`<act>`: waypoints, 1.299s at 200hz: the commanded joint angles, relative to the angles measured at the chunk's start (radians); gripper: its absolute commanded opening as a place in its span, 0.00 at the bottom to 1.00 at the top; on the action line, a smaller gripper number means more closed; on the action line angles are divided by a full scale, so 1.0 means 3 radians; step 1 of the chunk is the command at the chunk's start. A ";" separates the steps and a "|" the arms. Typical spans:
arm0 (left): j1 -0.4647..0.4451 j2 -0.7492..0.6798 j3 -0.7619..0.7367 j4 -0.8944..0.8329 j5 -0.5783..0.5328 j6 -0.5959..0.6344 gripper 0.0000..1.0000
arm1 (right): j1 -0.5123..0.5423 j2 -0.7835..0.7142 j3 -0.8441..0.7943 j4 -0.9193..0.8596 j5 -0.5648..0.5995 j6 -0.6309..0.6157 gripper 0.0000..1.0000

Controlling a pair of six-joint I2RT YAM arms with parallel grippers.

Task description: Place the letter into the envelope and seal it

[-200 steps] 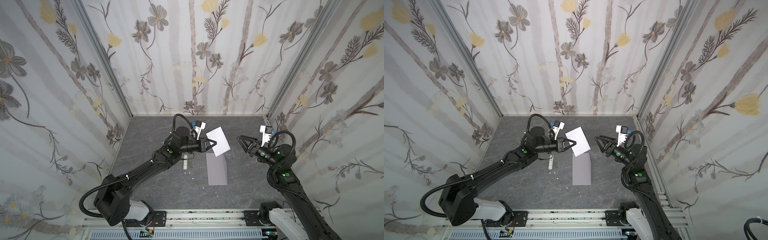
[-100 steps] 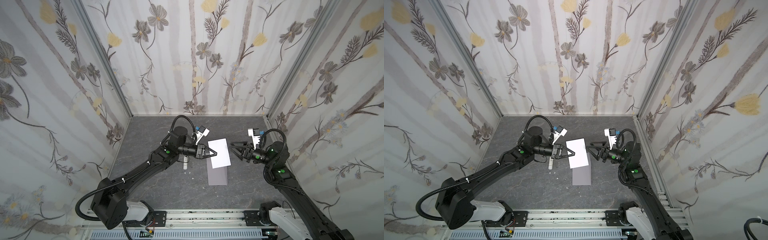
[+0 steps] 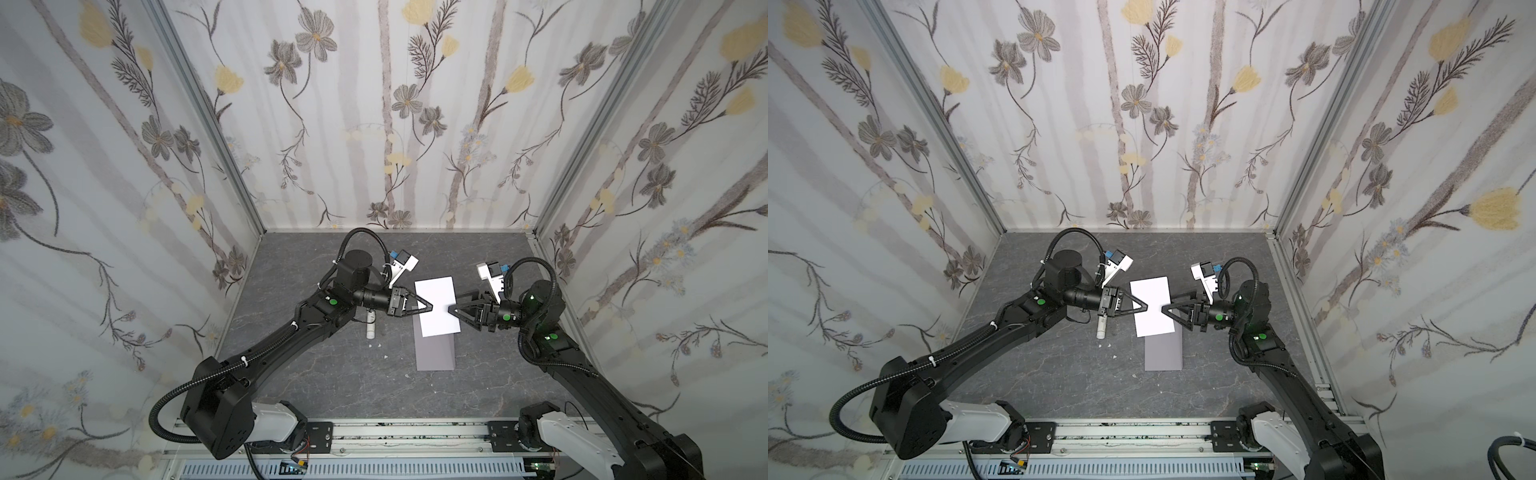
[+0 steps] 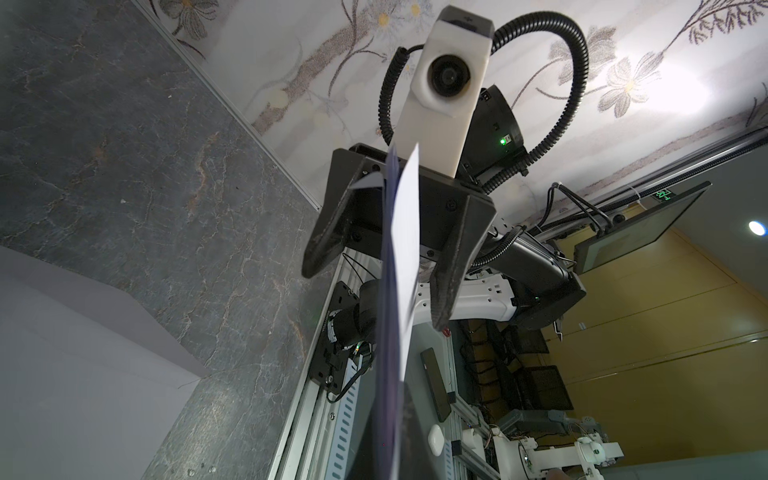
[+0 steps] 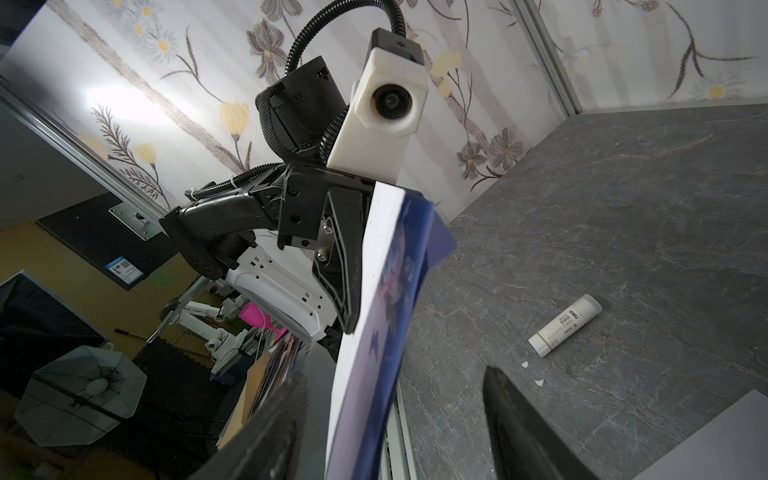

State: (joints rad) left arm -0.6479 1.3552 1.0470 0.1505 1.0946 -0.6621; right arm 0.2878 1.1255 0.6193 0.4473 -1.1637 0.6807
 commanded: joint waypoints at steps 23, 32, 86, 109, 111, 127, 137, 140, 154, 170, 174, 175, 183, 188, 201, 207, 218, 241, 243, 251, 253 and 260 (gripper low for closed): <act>0.0022 0.0038 0.0049 0.0061 0.0058 0.0033 0.00 | 0.0048 0.0049 0.0047 0.0296 -0.0165 0.0098 0.31; 0.0023 0.0044 0.0051 0.0061 0.0056 0.0036 0.00 | 0.0048 0.0050 0.0049 0.0301 -0.0162 0.0108 0.22; 0.0075 0.0057 0.0044 0.0061 -0.0035 0.0030 0.00 | 0.0048 0.0068 0.0078 0.0277 -0.0086 0.0124 0.00; 0.0148 0.0039 0.0009 0.0061 -0.0211 -0.0019 0.32 | 0.0043 0.0050 0.0142 0.0059 0.0116 0.0032 0.00; 0.0157 0.0035 0.0002 0.0061 -0.0226 -0.0022 0.34 | 0.0043 0.0048 0.0150 0.0015 0.0148 0.0007 0.00; 0.0251 -0.0005 -0.0067 0.0061 -0.0416 -0.0086 0.44 | 0.0036 0.0023 0.0274 -0.0449 0.0446 -0.0227 0.00; 0.0318 -0.0044 -0.0138 0.0062 -0.0569 -0.0121 0.44 | 0.0030 0.0009 0.0352 -0.0780 0.0689 -0.0379 0.00; 0.0343 -0.0061 -0.0171 0.0061 -0.0616 -0.0134 0.45 | 0.0032 0.0004 0.0380 -0.0892 0.0773 -0.0425 0.00; 0.0410 -0.0136 -0.0324 0.0061 -0.0923 -0.0156 0.45 | 0.0033 -0.0011 0.0425 -0.1339 0.1214 -0.0579 0.00; 0.0421 -0.0218 -0.0519 0.0061 -0.1321 -0.0165 0.45 | 0.0032 -0.0012 0.0528 -0.1686 0.1616 -0.0626 0.00; 0.0418 -0.0233 -0.0565 0.0063 -0.1424 -0.0173 0.45 | 0.0032 -0.0007 0.0523 -0.1755 0.1689 -0.0632 0.00; 0.0417 -0.0235 -0.0578 0.0062 -0.1452 -0.0177 0.45 | 0.0032 -0.0005 0.0520 -0.1774 0.1708 -0.0632 0.00; 0.0412 -0.0266 -0.0682 0.0072 -0.1653 -0.0226 0.45 | 0.0037 0.0015 0.0509 -0.1907 0.1847 -0.0634 0.00; 0.0398 -0.0275 -0.0746 0.0097 -0.1751 -0.0253 0.45 | 0.0047 0.0024 0.0494 -0.1976 0.1942 -0.0635 0.00; 0.0348 -0.0290 -0.0927 0.0219 -0.1977 -0.0327 0.45 | 0.0109 0.0057 0.0472 -0.2131 0.2162 -0.0636 0.00; 0.0324 -0.0282 -0.0997 0.0268 -0.2065 -0.0351 0.45 | 0.0151 0.0067 0.0472 -0.2220 0.2284 -0.0650 0.00; 0.0273 -0.0283 -0.1103 0.0308 -0.2260 -0.0378 0.45 | 0.0243 0.0089 0.0381 -0.2321 0.2511 -0.0646 0.00; 0.0139 -0.0239 -0.1300 0.0555 -0.2507 -0.0469 0.40 | 0.0408 0.0170 0.0316 -0.2455 0.2787 -0.0605 0.00; 0.0127 -0.0231 -0.1321 0.0584 -0.2521 -0.0474 0.38 | 0.0415 0.0180 0.0314 -0.2471 0.2798 -0.0603 0.00; 0.0082 -0.0186 -0.1373 0.0689 -0.2560 -0.0478 0.35 | 0.0430 0.0230 0.0301 -0.2521 0.2850 -0.0589 0.00; 0.0069 -0.0175 -0.1383 0.0704 -0.2574 -0.0478 0.34 | 0.0437 0.0241 0.0299 -0.2530 0.2860 -0.0585 0.00; 0.0038 -0.0114 -0.1405 0.0743 -0.2613 -0.0478 0.34 | 0.0465 0.0286 0.0288 -0.2559 0.2900 -0.0584 0.00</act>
State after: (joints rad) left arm -0.6106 1.2900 0.6533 0.2512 0.4160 -0.7856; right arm 0.4099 1.1809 0.7147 -0.2665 -0.4129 0.5068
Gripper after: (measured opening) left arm 0.338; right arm 0.050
